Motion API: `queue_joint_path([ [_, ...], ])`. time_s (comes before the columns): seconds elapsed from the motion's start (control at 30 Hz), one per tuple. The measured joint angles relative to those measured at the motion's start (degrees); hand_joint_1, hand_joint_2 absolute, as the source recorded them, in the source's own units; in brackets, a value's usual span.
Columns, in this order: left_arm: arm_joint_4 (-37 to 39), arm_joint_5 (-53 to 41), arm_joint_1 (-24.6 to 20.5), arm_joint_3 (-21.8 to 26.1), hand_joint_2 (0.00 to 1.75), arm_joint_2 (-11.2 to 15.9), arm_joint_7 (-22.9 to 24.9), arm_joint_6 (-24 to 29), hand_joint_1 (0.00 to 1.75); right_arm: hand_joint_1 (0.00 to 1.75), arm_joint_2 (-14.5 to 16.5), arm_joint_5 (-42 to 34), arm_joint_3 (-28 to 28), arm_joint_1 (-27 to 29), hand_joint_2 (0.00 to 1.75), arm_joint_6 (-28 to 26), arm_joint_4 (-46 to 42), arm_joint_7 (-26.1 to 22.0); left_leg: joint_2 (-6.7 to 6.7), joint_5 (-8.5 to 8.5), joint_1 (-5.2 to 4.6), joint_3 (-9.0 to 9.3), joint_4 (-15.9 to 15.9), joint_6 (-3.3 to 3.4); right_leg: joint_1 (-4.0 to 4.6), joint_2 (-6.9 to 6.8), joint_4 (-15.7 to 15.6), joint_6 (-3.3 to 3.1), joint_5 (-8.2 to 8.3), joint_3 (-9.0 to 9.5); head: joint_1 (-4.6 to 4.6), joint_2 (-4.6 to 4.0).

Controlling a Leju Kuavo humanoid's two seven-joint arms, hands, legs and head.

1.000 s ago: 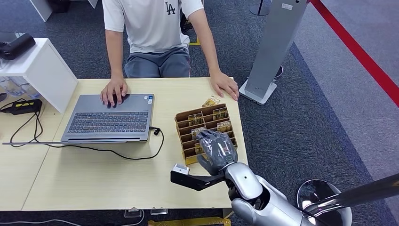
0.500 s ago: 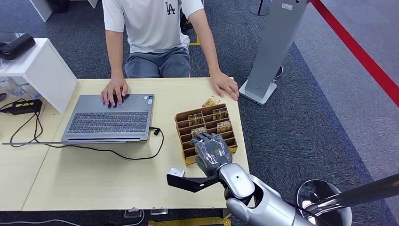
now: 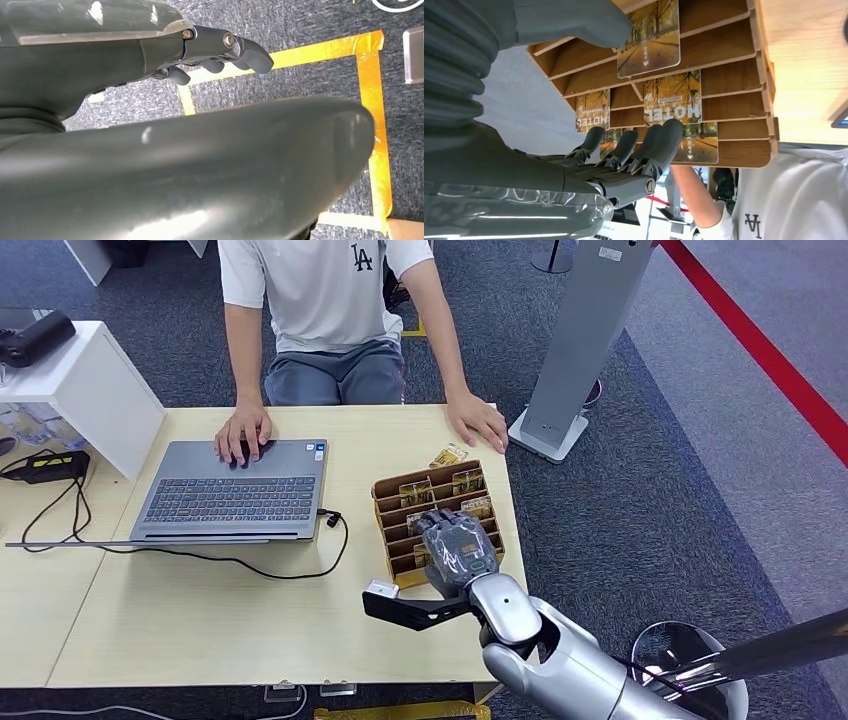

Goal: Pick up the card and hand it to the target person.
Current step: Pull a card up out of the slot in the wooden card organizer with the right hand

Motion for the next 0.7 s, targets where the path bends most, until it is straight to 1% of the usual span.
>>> queue_joint_path([
  [0.07,0.0,0.0,0.0,0.0,0.0,0.0,0.1,0.0,0.0,0.64,0.1,0.0,0.1,-0.1,1.75,-0.1,0.4,0.0,-0.01,0.0,0.0,0.01,0.0,0.0,0.0,-0.01,0.0,0.0,0.0,0.01,0.0,0.0],
  [0.13,0.0,0.1,0.0,0.1,0.0,0.0,0.1,0.0,0.0,0.68,0.2,-0.1,0.2,-0.1,1.75,-0.2,0.7,0.0,0.0,0.0,0.0,0.01,0.0,0.0,0.0,0.01,0.0,0.0,0.0,0.01,0.0,0.0],
  [0.33,0.0,0.2,0.0,0.2,0.0,0.0,0.2,0.1,0.0,0.91,0.5,-0.7,0.7,0.0,1.75,-0.4,1.4,0.0,-0.01,0.01,0.0,0.0,0.0,0.0,0.0,0.0,0.0,0.0,0.01,0.0,0.0,0.0],
  [0.53,0.0,0.2,0.0,0.2,0.0,0.0,0.2,0.1,0.0,0.82,0.4,-1.0,0.9,0.3,1.75,-0.4,2.1,0.0,-0.02,0.0,0.0,-0.02,0.0,0.0,-0.01,-0.02,0.0,0.01,-0.01,-0.01,0.0,0.0],
  [0.7,0.0,0.3,0.0,0.2,0.0,0.1,0.3,0.1,0.0,0.81,0.4,-1.5,1.0,0.2,1.75,-0.5,3.0,0.0,-0.03,0.0,0.01,0.01,0.0,0.0,0.01,-0.03,0.0,-0.01,-0.01,0.02,0.0,0.0],
])
